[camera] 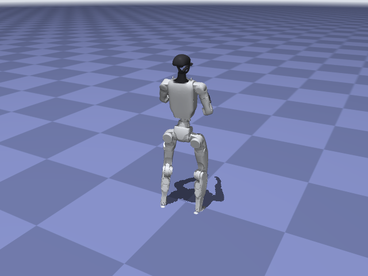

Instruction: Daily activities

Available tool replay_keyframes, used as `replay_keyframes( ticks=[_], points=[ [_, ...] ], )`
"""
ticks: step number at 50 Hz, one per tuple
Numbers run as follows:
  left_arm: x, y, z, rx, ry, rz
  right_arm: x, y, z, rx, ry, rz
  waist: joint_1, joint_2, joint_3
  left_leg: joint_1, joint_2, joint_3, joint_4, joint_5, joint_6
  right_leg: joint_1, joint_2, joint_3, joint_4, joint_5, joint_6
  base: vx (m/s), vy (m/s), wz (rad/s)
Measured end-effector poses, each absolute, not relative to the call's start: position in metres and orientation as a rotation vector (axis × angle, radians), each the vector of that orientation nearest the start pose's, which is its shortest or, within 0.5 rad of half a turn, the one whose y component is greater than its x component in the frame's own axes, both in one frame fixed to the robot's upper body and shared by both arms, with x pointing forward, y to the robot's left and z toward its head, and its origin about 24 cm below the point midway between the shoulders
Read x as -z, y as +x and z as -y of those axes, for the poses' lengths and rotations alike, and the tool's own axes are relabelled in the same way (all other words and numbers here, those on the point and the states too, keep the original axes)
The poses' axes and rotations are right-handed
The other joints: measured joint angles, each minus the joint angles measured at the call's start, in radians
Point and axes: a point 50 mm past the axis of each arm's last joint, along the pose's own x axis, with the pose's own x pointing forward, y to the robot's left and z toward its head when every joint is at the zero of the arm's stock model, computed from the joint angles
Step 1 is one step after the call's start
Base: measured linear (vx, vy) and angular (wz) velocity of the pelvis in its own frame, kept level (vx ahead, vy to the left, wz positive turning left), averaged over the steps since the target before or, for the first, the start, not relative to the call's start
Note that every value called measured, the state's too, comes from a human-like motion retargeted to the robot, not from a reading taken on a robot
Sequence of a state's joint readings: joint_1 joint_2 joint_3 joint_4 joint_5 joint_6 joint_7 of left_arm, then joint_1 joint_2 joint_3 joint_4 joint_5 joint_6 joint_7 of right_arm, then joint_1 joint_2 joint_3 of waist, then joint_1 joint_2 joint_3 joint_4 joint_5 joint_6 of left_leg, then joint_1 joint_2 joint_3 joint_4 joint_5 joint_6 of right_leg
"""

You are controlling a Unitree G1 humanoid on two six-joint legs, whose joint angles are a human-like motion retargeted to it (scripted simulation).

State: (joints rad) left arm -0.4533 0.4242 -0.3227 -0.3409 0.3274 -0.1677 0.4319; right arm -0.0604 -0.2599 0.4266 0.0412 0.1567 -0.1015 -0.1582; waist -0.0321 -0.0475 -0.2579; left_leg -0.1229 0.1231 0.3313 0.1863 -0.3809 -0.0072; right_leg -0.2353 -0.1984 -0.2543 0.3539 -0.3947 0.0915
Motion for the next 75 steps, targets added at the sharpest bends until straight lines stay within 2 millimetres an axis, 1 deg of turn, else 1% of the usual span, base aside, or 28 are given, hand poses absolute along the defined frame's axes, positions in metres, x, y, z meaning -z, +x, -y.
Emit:
replay_keyframes(
  ticks=[5, 9, 12, 15, 18, 20, 21, 23, 25, 28, 30, 32, 35, 42, 45, 47, 49, 51, 52, 54, 57, 60, 62, 63, 65, 67, 72, 75],
  points=[
    [-0.237, 0.242, -0.083, 0.114, 0.590, 1.161, -0.033, 0.249, 0.095, -0.343, -0.040, 0.004, -0.010, 0.023, 0.004, -0.009, 0.017, 0.001, 0.047, -0.032, -0.005, 0.010, 0.010, 0.002, 0.001, 0.004, -0.005, 0.00, 0.00, 0.00],
    [-0.242, 0.234, -0.072, 0.179, 0.626, 1.215, -0.029, 0.247, 0.090, -0.403, 0.017, -0.029, -0.016, 0.038, 0.007, -0.014, 0.029, 0.002, 0.079, -0.054, -0.006, 0.015, 0.017, 0.007, 0.006, 0.006, -0.009, 0.00, 0.00, 0.00],
    [-0.246, 0.229, -0.068, 0.190, 0.621, 1.251, -0.024, 0.244, 0.089, -0.413, 0.071, -0.064, -0.021, 0.049, 0.012, -0.018, 0.037, 0.002, 0.102, -0.069, -0.009, 0.019, 0.021, 0.010, 0.011, 0.006, -0.011, 0.00, 0.00, 0.00],
    [-0.250, 0.226, -0.068, 0.176, 0.587, 1.275, -0.017, 0.240, 0.092, -0.371, 0.135, -0.094, -0.024, 0.057, 0.019, -0.021, 0.044, 0.002, 0.125, -0.083, -0.010, 0.023, 0.024, 0.011, 0.017, 0.005, -0.012, 0.00, 0.00, 0.00],
    [-0.238, 0.228, -0.071, 0.182, 0.564, 1.214, -0.021, 0.240, 0.101, -0.284, 0.193, -0.074, -0.025, 0.062, 0.030, -0.025, 0.049, 0.002, 0.145, -0.094, -0.009, 0.026, 0.025, 0.011, 0.021, 0.001, -0.013, 0.00, 0.00, 0.00],
    [-0.216, 0.234, -0.075, 0.204, 0.582, 1.102, -0.041, 0.246, 0.108, -0.230, 0.225, 0.022, -0.024, 0.062, 0.035, -0.028, 0.051, 0.001, 0.156, -0.100, -0.007, 0.027, 0.024, 0.010, 0.024, -0.002, -0.014, 0.00, 0.00, 0.00],
    [-0.200, 0.239, -0.079, 0.218, 0.606, 1.020, -0.059, 0.251, 0.111, -0.211, 0.236, 0.105, -0.024, 0.061, 0.037, -0.030, 0.051, 0.001, 0.159, -0.102, -0.006, 0.026, 0.023, 0.009, 0.026, -0.004, -0.014, 0.00, 0.00, 0.00],
    [-0.161, 0.247, -0.088, 0.251, 0.663, 0.826, -0.103, 0.257, 0.116, -0.191, 0.248, 0.307, -0.025, 0.057, 0.038, -0.034, 0.050, 0.000, 0.164, -0.103, -0.002, 0.023, 0.021, 0.008, 0.028, -0.007, -0.015, 0.00, 0.00, 0.00],
    [-0.111, 0.249, -0.099, 0.290, 0.726, 0.594, -0.159, 0.255, 0.117, -0.196, 0.247, 0.567, -0.029, 0.049, 0.035, -0.038, 0.047, -0.003, 0.163, -0.102, 0.005, 0.017, 0.019, 0.008, 0.032, -0.009, -0.018, 0.00, 0.00, 0.00],
    [-0.045, 0.240, -0.115, 0.339, 0.798, 0.296, -0.238, 0.233, 0.113, -0.216, 0.259, 0.962, -0.038, 0.032, 0.021, -0.041, 0.041, -0.005, 0.155, -0.097, 0.019, 0.009, 0.014, 0.011, 0.040, -0.011, -0.022, 0.05, 0.01, 0.08],
    [-0.016, 0.232, -0.123, 0.356, 0.831, 0.172, -0.274, 0.213, 0.111, -0.222, 0.286, 1.169, -0.041, 0.019, 0.012, -0.041, 0.035, -0.006, 0.145, -0.092, 0.024, 0.005, 0.010, 0.012, 0.043, -0.011, -0.024, 0.00, 0.00, 0.00],
    [0.001, 0.225, -0.128, 0.356, 0.851, 0.106, -0.297, 0.195, 0.110, -0.223, 0.315, 1.317, -0.041, 0.006, 0.005, -0.040, 0.028, -0.007, 0.132, -0.086, 0.026, 0.003, 0.005, 0.011, 0.044, -0.012, -0.025, 0.00, 0.00, 0.00],
    [0.012, 0.220, -0.134, 0.341, 0.867, 0.065, -0.314, 0.174, 0.111, -0.224, 0.347, 1.455, -0.040, -0.012, -0.002, -0.036, 0.017, -0.011, 0.109, -0.075, 0.025, 0.001, -0.003, 0.006, 0.045, -0.014, -0.025, 0.03, 0.01, 0.18],
    [0.016, 0.218, -0.138, 0.309, 0.871, 0.057, -0.319, 0.161, 0.116, -0.191, 0.339, 1.529, -0.046, -0.034, -0.011, -0.024, -0.004, -0.017, 0.069, -0.056, 0.024, 0.000, -0.022, -0.006, 0.061, -0.023, -0.025, 0.01, 0.00, 0.05],
    [0.015, 0.219, -0.136, 0.305, 0.861, 0.064, -0.314, 0.161, 0.117, -0.188, 0.349, 1.502, -0.049, -0.038, -0.008, -0.022, -0.009, -0.016, 0.062, -0.054, 0.026, -0.004, -0.028, -0.008, 0.072, -0.028, -0.025, 0.00, 0.00, 0.00],
    [0.013, 0.220, -0.136, 0.303, 0.853, 0.071, -0.305, 0.170, 0.118, -0.174, 0.353, 1.426, -0.051, -0.039, -0.005, -0.022, -0.011, -0.015, 0.062, -0.055, 0.027, -0.007, -0.031, -0.010, 0.081, -0.032, -0.026, 0.00, 0.00, 0.00],
    [0.008, 0.223, -0.134, 0.300, 0.842, 0.091, -0.290, 0.183, 0.118, -0.154, 0.352, 1.314, -0.053, -0.038, -0.002, -0.023, -0.012, -0.015, 0.064, -0.057, 0.028, -0.010, -0.034, -0.012, 0.090, -0.035, -0.026, 0.00, 0.00, 0.00],
    [-0.004, 0.229, -0.131, 0.292, 0.826, 0.146, -0.268, 0.200, 0.119, -0.123, 0.344, 1.158, -0.053, -0.035, -0.001, -0.024, -0.011, -0.015, 0.070, -0.060, 0.027, -0.011, -0.037, -0.015, 0.098, -0.039, -0.026, 0.00, 0.00, 0.00],
    [-0.012, 0.233, -0.129, 0.286, 0.816, 0.185, -0.252, 0.210, 0.120, -0.104, 0.338, 1.063, -0.053, -0.032, 0.000, -0.025, -0.011, -0.016, 0.073, -0.063, 0.026, -0.011, -0.038, -0.017, 0.101, -0.040, -0.026, 0.00, 0.00, 0.00],
    [-0.035, 0.241, -0.122, 0.274, 0.792, 0.285, -0.211, 0.228, 0.123, -0.060, 0.321, 0.835, -0.049, -0.026, 0.000, -0.026, -0.010, -0.018, 0.080, -0.068, 0.022, -0.009, -0.039, -0.021, 0.106, -0.043, -0.027, 0.00, 0.00, 0.00],
    [-0.079, 0.250, -0.110, 0.246, 0.752, 0.482, -0.132, 0.242, 0.128, 0.000, 0.309, 0.450, -0.041, -0.012, -0.002, -0.026, -0.006, -0.022, 0.091, -0.079, 0.013, -0.001, -0.036, -0.024, 0.107, -0.044, -0.027, 0.00, 0.00, 0.00],
    [-0.132, 0.252, -0.098, 0.212, 0.714, 0.725, -0.058, 0.232, 0.130, 0.026, 0.326, 0.115, -0.035, 0.006, -0.006, -0.022, 0.001, -0.026, 0.106, -0.092, 0.002, 0.013, -0.030, -0.025, 0.105, -0.041, -0.028, 0.00, 0.00, 0.00],
    [-0.164, 0.248, -0.092, 0.187, 0.704, 0.879, -0.027, 0.220, 0.130, 0.029, 0.346, -0.024, -0.035, 0.019, -0.007, -0.019, 0.006, -0.026, 0.117, -0.101, -0.003, 0.022, -0.026, -0.024, 0.104, -0.038, -0.030, 0.00, 0.00, 0.00],
    [-0.177, 0.246, -0.090, 0.174, 0.703, 0.947, -0.016, 0.215, 0.130, 0.028, 0.358, -0.073, -0.035, 0.024, -0.006, -0.017, 0.009, -0.026, 0.123, -0.105, -0.004, 0.027, -0.024, -0.023, 0.104, -0.037, -0.030, 0.00, 0.00, 0.00],
    [-0.198, 0.240, -0.087, 0.151, 0.702, 1.058, -0.002, 0.207, 0.129, 0.025, 0.380, -0.137, -0.036, 0.035, -0.003, -0.014, 0.013, -0.026, 0.134, -0.113, -0.007, 0.034, -0.021, -0.023, 0.104, -0.036, -0.032, 0.00, 0.00, 0.00],
    [-0.211, 0.236, -0.085, 0.137, 0.709, 1.126, 0.004, 0.204, 0.128, 0.018, 0.403, -0.161, -0.036, 0.043, 0.001, -0.013, 0.016, -0.027, 0.143, -0.119, -0.010, 0.040, -0.019, -0.023, 0.102, -0.036, -0.033, 0.00, 0.00, 0.00],
    [-0.221, 0.230, -0.084, 0.134, 0.739, 1.189, 0.001, 0.203, 0.127, -0.008, 0.433, -0.146, -0.032, 0.055, 0.012, -0.012, 0.023, -0.031, 0.156, -0.127, -0.014, 0.050, -0.014, -0.026, 0.098, -0.037, -0.039, 0.00, 0.00, 0.00],
    [-0.223, 0.228, -0.083, 0.142, 0.753, 1.203, -0.010, 0.207, 0.126, -0.039, 0.435, -0.090, -0.029, 0.055, 0.016, -0.015, 0.026, -0.037, 0.166, -0.129, -0.014, 0.054, -0.011, -0.029, 0.096, -0.039, -0.044, 0.00, 0.00, 0.00]
  ],
)
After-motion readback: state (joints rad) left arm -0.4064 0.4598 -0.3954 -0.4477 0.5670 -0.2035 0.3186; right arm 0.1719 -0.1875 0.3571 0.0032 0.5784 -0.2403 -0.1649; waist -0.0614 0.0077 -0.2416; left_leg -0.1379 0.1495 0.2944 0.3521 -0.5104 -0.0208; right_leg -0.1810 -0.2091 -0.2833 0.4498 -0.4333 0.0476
